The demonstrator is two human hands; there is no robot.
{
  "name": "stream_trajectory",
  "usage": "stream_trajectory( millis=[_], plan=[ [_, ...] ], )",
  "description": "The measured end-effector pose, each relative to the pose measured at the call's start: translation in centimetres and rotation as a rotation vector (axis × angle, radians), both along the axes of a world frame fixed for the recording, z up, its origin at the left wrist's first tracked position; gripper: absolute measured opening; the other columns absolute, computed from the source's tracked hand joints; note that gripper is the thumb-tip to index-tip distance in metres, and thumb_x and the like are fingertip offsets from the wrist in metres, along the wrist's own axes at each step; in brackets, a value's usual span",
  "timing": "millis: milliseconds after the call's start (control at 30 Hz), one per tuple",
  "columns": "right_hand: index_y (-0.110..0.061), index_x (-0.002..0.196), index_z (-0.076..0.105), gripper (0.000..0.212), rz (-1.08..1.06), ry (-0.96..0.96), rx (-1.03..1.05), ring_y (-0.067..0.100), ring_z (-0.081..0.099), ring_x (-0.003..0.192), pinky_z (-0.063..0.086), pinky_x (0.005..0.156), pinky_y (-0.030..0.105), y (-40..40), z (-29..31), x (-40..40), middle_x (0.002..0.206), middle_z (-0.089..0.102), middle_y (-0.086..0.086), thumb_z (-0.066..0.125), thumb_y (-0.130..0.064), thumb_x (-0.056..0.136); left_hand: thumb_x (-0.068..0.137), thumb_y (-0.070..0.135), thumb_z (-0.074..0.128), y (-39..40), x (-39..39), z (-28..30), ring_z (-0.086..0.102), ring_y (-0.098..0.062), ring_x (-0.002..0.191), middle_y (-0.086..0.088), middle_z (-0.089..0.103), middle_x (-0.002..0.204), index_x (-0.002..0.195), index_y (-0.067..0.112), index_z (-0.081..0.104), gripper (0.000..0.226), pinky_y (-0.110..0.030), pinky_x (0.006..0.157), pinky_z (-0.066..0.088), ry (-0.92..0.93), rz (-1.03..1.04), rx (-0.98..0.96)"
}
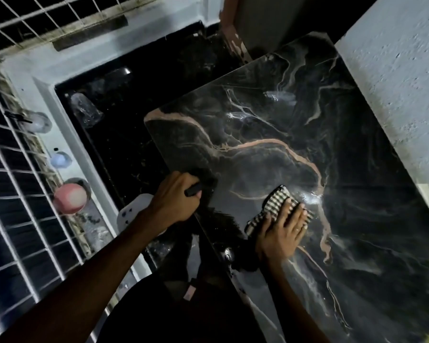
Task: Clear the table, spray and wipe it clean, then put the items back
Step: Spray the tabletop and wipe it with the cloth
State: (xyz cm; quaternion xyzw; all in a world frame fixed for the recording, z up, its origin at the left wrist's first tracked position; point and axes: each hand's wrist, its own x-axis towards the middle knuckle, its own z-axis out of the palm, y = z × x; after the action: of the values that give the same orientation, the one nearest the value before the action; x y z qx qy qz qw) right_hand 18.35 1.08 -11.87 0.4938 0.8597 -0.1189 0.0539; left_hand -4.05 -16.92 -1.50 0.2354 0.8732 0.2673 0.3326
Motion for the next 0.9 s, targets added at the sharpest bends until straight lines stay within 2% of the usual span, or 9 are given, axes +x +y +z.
stream_trajectory(
  millis=[167,300,367,467,533,633,733,800,900],
  plan=[
    [-0.012,0.16,0.03,0.072,0.109,0.037,-0.029,0.04,0.016,0.156,0.017,0.125,0.058,-9.2,0.4,-2.6,0.169,0.016,0.022,0.043,-0.046,0.098,0.066,0.029,0.052,-3.6,-1.3,-0.4,0.065,-0.038,0.08,-0.013,0.067,0.074,0.074,0.013,0.068,0.024,-0.044,0.071,0.057,0.042,0.095,-0.013],
    [-0.014,0.162,0.023,0.073,0.136,0.113,-0.041,0.04,0.009,0.157,0.008,0.127,0.057,-14.1,0.3,-10.9,0.169,0.012,0.023,0.041,-0.048,0.1,0.067,0.025,0.052,-7.0,-2.8,-0.7,0.065,-0.039,0.067,-0.014,0.063,0.061,0.067,0.005,0.063,0.023,-0.046,0.062,0.055,0.124,0.176,0.005],
    [-0.017,0.164,0.015,0.076,0.252,0.133,-0.079,0.038,0.002,0.158,0.004,0.127,0.056,-15.5,0.1,-16.9,0.17,0.005,0.022,0.04,-0.048,0.099,0.067,0.022,0.053,-8.5,-3.2,-0.7,0.067,-0.036,0.067,-0.011,0.064,0.061,0.064,0.008,0.062,0.017,-0.044,0.062,0.054,0.128,0.23,0.032],
    [-0.019,0.165,0.01,0.076,0.43,0.132,-0.132,0.035,-0.001,0.159,0.007,0.126,0.057,-15.8,-0.2,-21.8,0.171,0.0,0.019,0.036,-0.048,0.099,0.064,0.019,0.053,-9.7,-3.3,-0.8,0.068,-0.031,0.069,-0.006,0.067,0.064,0.062,0.018,0.064,0.011,-0.041,0.064,0.055,0.122,0.256,0.032],
    [-0.022,0.164,0.015,0.071,0.549,0.144,-0.121,0.032,0.002,0.159,0.01,0.126,0.055,-14.4,-0.5,-20.3,0.172,0.004,0.016,0.037,-0.046,0.101,0.063,0.023,0.052,-10.0,-3.4,-1.1,0.069,-0.032,0.071,-0.009,0.069,0.066,0.066,0.013,0.068,0.019,-0.044,0.066,0.056,0.11,0.249,0.028],
    [-0.025,0.164,0.015,0.067,0.712,0.111,-0.1,0.026,0.002,0.16,0.012,0.127,0.054,-11.8,-0.5,-12.3,0.172,0.005,0.011,0.037,-0.045,0.104,0.061,0.027,0.052,-9.6,-3.8,-1.9,0.07,-0.035,0.077,-0.011,0.071,0.07,0.067,0.013,0.069,0.023,-0.045,0.072,0.058,0.06,0.251,0.041],
    [-0.024,0.163,0.023,0.063,0.613,0.054,-0.094,0.027,0.007,0.16,0.017,0.125,0.057,-8.8,0.2,-2.2,0.172,0.008,0.01,0.031,-0.047,0.104,0.061,0.033,0.051,-8.7,-4.0,-2.4,0.07,-0.035,0.076,-0.011,0.07,0.069,0.069,0.013,0.069,0.028,-0.046,0.072,0.058,0.004,0.278,0.072],
    [-0.022,0.162,0.024,0.065,0.459,0.006,-0.088,0.03,0.012,0.159,0.02,0.124,0.06,-5.7,0.5,1.5,0.171,0.008,0.011,0.021,-0.051,0.105,0.062,0.026,0.054,-7.7,-3.8,-2.3,0.07,-0.036,0.076,-0.011,0.071,0.069,0.068,0.015,0.069,0.019,-0.046,0.072,0.058,-0.006,0.269,0.072],
    [-0.018,0.162,0.026,0.068,0.106,-0.043,0.012,0.038,0.022,0.155,0.026,0.12,0.063,-1.6,-0.2,-2.6,0.168,0.019,0.018,0.026,-0.05,0.102,0.061,0.023,0.055,-6.5,-3.7,-2.1,0.068,-0.037,0.08,-0.011,0.07,0.071,0.065,0.02,0.066,0.012,-0.046,0.073,0.058,-0.008,0.241,0.08]
  ],
)
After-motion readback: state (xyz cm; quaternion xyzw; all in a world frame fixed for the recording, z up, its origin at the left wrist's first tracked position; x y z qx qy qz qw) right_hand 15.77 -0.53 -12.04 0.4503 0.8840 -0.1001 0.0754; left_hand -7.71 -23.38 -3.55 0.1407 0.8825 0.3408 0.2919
